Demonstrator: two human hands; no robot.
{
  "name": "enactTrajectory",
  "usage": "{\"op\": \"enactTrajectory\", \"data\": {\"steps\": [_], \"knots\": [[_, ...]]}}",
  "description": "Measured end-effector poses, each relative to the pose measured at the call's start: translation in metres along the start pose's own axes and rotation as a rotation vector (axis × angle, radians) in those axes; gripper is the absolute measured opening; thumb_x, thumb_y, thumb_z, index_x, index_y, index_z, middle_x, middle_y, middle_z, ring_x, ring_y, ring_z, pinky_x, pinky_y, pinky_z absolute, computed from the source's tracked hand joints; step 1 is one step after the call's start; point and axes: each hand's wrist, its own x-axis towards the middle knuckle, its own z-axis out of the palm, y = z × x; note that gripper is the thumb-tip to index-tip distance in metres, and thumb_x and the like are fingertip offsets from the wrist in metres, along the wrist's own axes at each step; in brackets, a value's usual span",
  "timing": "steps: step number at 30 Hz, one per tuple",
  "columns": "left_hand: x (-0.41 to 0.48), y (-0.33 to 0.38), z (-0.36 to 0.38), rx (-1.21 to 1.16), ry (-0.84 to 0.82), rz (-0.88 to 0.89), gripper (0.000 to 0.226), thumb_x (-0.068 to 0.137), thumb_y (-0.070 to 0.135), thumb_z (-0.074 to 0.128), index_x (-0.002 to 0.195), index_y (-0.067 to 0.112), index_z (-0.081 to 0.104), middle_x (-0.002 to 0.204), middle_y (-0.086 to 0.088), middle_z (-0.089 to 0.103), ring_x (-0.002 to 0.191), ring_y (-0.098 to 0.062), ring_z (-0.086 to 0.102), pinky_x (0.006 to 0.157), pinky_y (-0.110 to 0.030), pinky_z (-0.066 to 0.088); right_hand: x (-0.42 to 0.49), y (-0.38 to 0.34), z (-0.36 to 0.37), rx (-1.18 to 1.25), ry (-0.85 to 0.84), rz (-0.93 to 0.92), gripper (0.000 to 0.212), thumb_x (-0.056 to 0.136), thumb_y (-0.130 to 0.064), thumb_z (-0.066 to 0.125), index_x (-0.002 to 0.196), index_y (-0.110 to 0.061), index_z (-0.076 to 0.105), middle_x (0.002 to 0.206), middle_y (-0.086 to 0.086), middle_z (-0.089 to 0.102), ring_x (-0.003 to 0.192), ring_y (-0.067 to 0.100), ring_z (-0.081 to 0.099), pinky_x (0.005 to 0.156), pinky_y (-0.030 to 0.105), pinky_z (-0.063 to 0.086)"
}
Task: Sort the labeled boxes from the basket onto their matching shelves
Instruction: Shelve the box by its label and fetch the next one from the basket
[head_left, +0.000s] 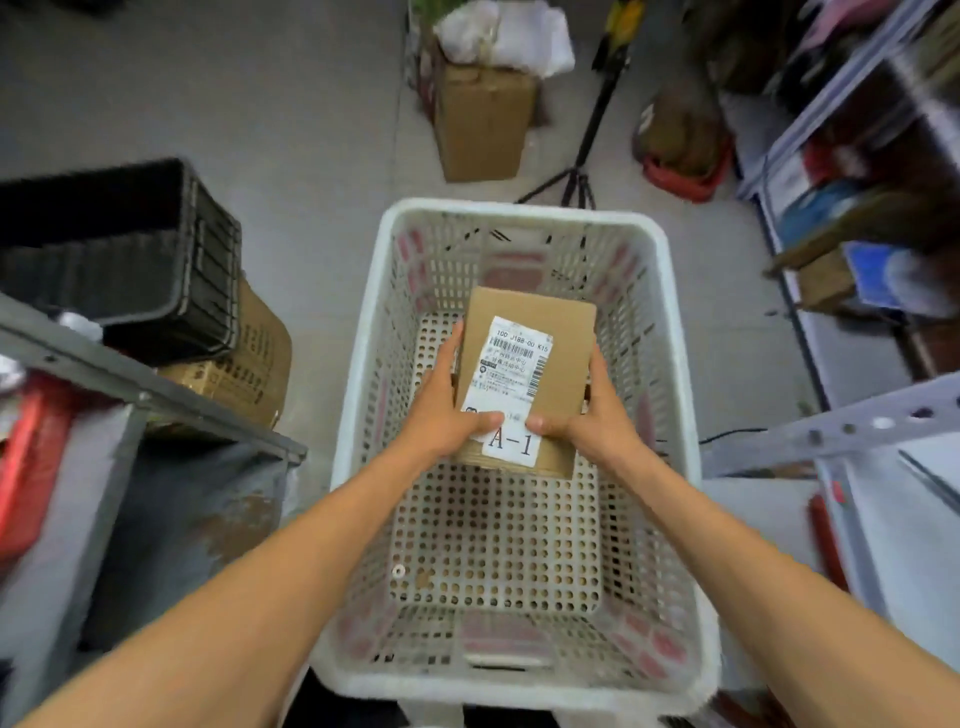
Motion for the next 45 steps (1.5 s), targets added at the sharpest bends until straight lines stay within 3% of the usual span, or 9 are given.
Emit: {"op": "enactTrajectory", "data": {"steps": [5,9,12,15,19,22,28,40,45], "knots": [[-0.039,0.101,-0.049,0.005,0.035,0.282,0.116,0.067,0.016,0.084,0.148,0.047,0.007,0.146,0.003,0.042,0.130,-0.023,0.045,0.105,-0.051,0.041,-0.044,-0.116,-0.030,-0.043,0.068,-0.234,0.121,0.067,-0.007,0.084,0.152,-0.038,0.004,0.136,-0.013,0.052,0.118,0.002,0.053,0.095,0.023,0.048],[-0.071,0.164,-0.079,0.033,-0.021,0.467,0.118,0.067,0.017,0.086,0.147,0.050,0.005,0.140,-0.003,0.047,0.125,-0.025,0.049,0.102,-0.051,0.044,-0.091,-0.180,-0.042,-0.076,0.190,-0.358,0.124,0.070,-0.012,0.084,0.152,-0.037,-0.005,0.134,-0.021,0.046,0.117,0.002,0.049,0.081,0.003,0.044],[-0.094,0.197,-0.088,0.061,-0.068,0.590,0.118,0.065,0.020,0.087,0.145,0.053,0.008,0.141,0.004,0.046,0.117,-0.015,0.051,0.097,-0.038,0.047,-0.132,-0.204,-0.047,-0.080,0.315,-0.384,0.124,0.070,-0.019,0.084,0.150,-0.044,-0.006,0.125,-0.034,0.043,0.117,0.002,0.048,0.096,0.021,0.044],[-0.122,0.214,-0.087,0.062,-0.124,0.669,0.115,0.064,0.022,0.088,0.144,0.055,0.012,0.130,0.010,0.049,0.106,0.000,0.050,0.089,-0.028,0.045,-0.175,-0.211,-0.049,-0.048,0.376,-0.400,0.124,0.070,-0.019,0.085,0.151,-0.042,-0.006,0.144,-0.018,0.039,0.130,0.009,0.043,0.108,0.040,0.039],[-0.164,0.218,-0.082,0.052,-0.192,0.709,0.111,0.068,0.022,0.085,0.146,0.053,0.013,0.118,0.009,0.054,0.104,-0.003,0.054,0.078,-0.021,0.048,-0.231,-0.211,-0.048,-0.038,0.448,-0.392,0.125,0.069,-0.019,0.086,0.151,-0.043,-0.005,0.146,-0.012,0.039,0.127,0.006,0.044,0.103,0.030,0.041],[-0.198,0.219,-0.078,0.070,-0.208,0.721,0.110,0.070,0.019,0.085,0.146,0.052,0.013,0.116,0.000,0.058,0.106,-0.019,0.058,0.088,-0.039,0.053,-0.266,-0.207,-0.045,-0.030,0.469,-0.396,0.126,0.069,-0.016,0.085,0.151,-0.041,-0.006,0.137,-0.016,0.040,0.112,-0.003,0.048,0.084,0.008,0.042],[-0.271,0.203,-0.068,0.098,-0.198,0.748,0.114,0.068,0.020,0.086,0.146,0.053,0.009,0.124,-0.009,0.056,0.111,-0.024,0.057,0.094,-0.048,0.051,-0.340,-0.193,-0.035,-0.059,0.479,-0.434,0.125,0.069,-0.016,0.085,0.152,-0.037,-0.005,0.150,0.002,0.038,0.131,0.015,0.042,0.109,0.042,0.038],[-0.407,0.108,0.014,0.116,-0.256,0.712,0.119,0.067,0.014,0.085,0.142,0.059,0.005,0.108,-0.004,0.062,0.098,-0.015,0.066,0.078,-0.031,0.058,-0.491,-0.071,-0.020,-0.060,0.561,-0.407,0.114,0.075,-0.026,0.081,0.151,-0.044,-0.002,0.120,-0.032,0.045,0.118,0.007,0.047,0.091,0.017,0.043],[-0.440,0.109,0.076,0.160,-0.374,0.741,0.118,0.067,0.012,0.086,0.142,0.058,0.007,0.113,-0.005,0.063,0.104,-0.020,0.064,0.090,-0.047,0.054,-0.547,-0.027,-0.049,0.001,0.678,-0.343,0.106,0.079,-0.029,0.077,0.151,-0.042,0.001,0.140,-0.004,0.049,0.124,0.015,0.049,0.096,0.029,0.043]]}}
